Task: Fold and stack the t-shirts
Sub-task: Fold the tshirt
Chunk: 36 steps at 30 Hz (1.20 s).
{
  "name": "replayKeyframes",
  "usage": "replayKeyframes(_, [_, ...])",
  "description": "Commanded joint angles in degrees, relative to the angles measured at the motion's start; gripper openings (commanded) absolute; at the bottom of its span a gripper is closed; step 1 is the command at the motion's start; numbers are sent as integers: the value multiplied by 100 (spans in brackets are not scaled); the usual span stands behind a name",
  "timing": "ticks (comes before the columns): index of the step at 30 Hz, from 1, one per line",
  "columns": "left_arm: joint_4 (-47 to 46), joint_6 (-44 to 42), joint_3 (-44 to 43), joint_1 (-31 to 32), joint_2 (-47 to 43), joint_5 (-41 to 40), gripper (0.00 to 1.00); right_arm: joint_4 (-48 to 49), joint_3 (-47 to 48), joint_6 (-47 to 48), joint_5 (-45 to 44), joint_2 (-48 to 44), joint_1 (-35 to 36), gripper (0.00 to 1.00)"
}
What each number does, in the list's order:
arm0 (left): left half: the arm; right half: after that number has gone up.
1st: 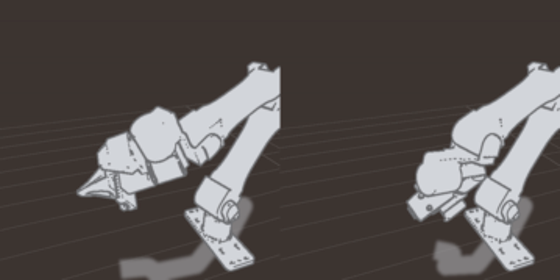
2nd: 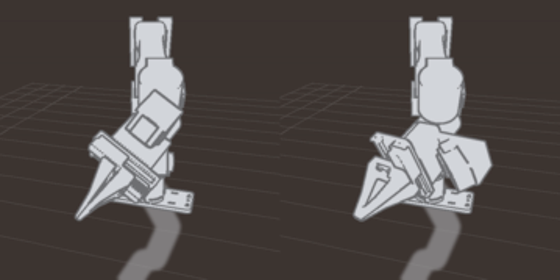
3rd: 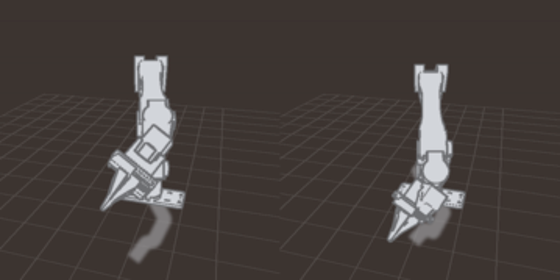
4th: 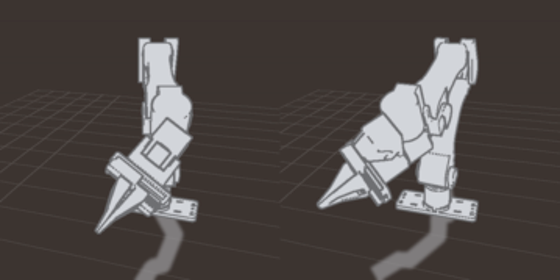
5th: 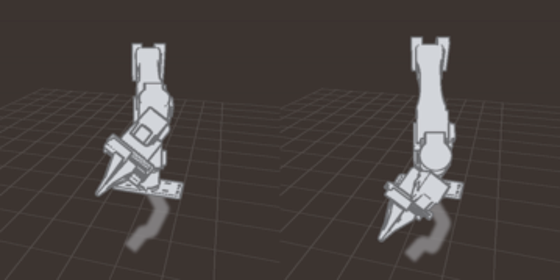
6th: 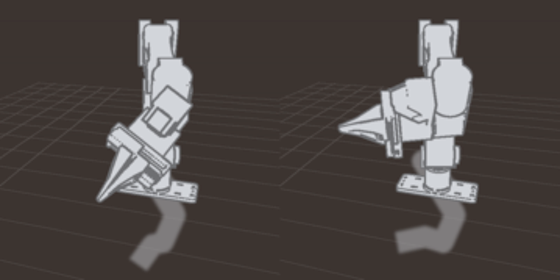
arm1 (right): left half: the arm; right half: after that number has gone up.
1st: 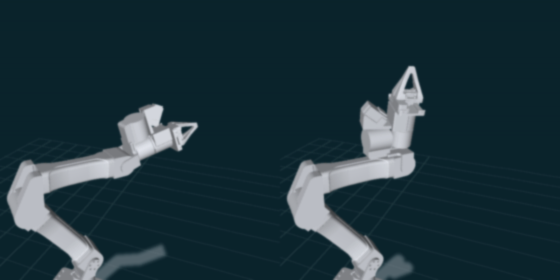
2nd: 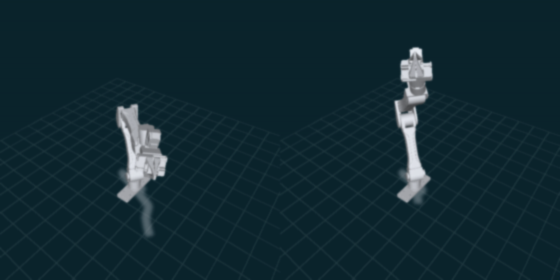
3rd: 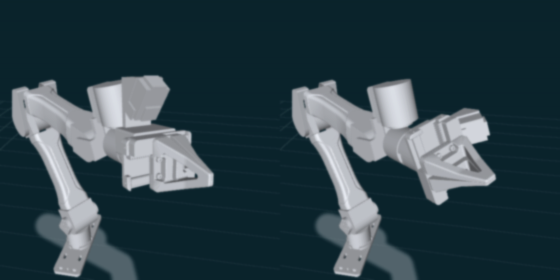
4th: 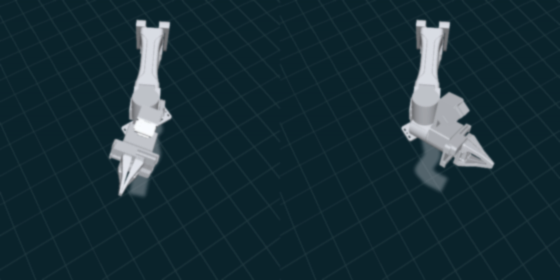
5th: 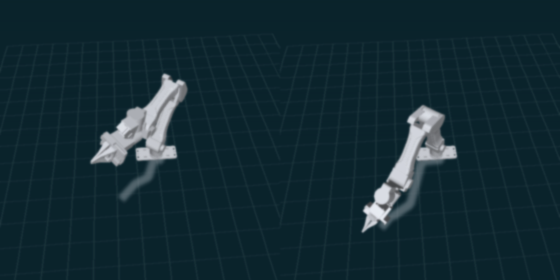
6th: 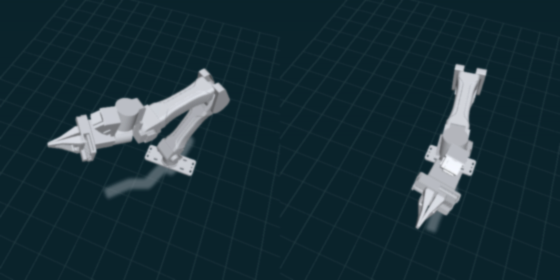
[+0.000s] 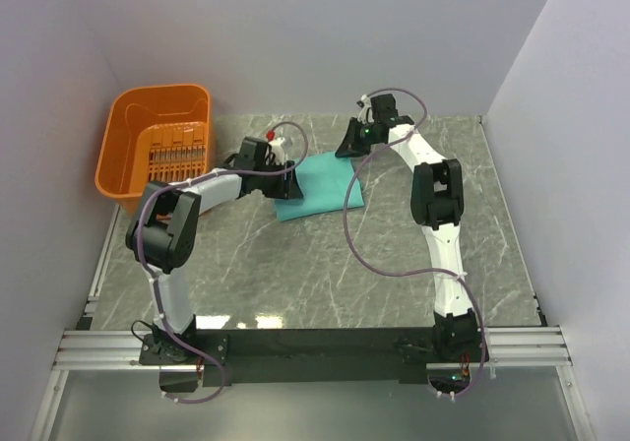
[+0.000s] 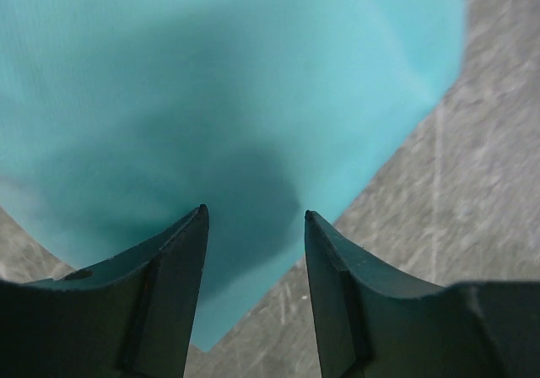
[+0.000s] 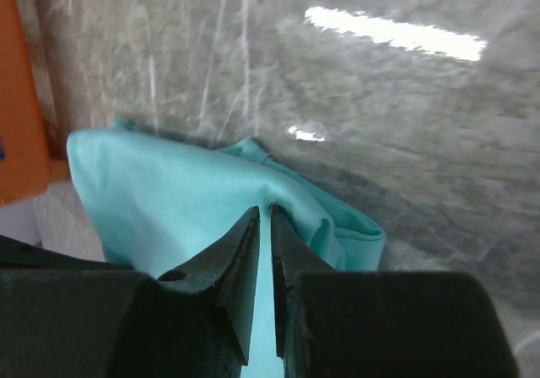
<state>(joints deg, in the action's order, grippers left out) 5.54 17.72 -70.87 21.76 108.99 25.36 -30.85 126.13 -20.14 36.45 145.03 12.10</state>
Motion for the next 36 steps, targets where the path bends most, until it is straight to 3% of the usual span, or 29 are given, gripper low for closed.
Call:
replayKeyframes(1, [61,65,108,30,227,-111,54,273,378,-455,-638,78,-84,18])
replayKeyframes(10, [9,92,162,30,9,-550,55,194,272,-245,-850,-325,-392,17])
replayKeyframes(13, [-62,92,39,30,-299,-550,56,132,53,324,-613,-712,-445,18])
replayKeyframes(19, [-79,135,-242,-66,-686,-1147,65,-70,-1334,2185,746,-2115,-428,22])
replayKeyframes(23, [-71,294,-576,-338,-388,-972,64,18,-2537,2760,1127,-2830,-314,22])
replayKeyframes(26, [60,312,-945,-365,-2,-902,63,79,-2917,2569,787,-2981,-208,24])
replayKeyframes(27, [105,303,-1042,-365,191,-884,63,131,-2953,2516,672,-2981,-208,29])
replayKeyframes(29, [201,312,-1288,-374,376,-849,63,158,-2954,2383,487,-2955,-208,32])
replayKeyframes(36, [342,277,-1553,-400,896,-822,61,-69,-2927,2436,582,-2779,-234,32])
